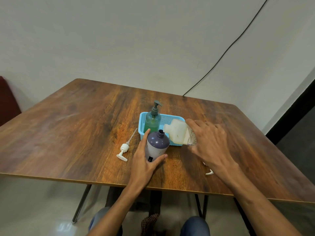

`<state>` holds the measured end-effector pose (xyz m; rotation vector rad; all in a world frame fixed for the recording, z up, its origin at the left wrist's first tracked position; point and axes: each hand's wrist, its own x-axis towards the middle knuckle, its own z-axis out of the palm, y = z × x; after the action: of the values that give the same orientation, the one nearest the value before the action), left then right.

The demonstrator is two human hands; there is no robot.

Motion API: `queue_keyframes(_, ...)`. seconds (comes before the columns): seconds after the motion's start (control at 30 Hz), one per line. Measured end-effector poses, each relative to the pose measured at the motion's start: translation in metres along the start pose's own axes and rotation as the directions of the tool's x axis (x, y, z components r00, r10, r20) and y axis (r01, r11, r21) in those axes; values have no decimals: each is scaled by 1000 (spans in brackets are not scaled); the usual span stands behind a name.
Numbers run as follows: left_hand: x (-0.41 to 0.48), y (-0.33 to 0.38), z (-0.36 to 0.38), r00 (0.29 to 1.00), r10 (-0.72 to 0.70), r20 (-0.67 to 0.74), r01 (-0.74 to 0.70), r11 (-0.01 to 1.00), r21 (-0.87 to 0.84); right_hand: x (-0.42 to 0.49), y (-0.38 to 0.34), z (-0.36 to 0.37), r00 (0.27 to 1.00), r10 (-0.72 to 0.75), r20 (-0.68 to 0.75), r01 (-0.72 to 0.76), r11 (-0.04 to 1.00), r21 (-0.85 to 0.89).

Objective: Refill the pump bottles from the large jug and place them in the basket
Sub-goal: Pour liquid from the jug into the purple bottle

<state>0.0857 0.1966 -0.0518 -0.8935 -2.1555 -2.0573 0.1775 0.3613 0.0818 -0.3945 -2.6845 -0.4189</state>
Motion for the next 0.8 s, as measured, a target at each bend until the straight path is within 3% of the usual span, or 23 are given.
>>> queue_keyframes(0.8,-1,2,0,1000,25,3,-25,1000,16,2,1,-15,995,-19,94,20,1000,-7)
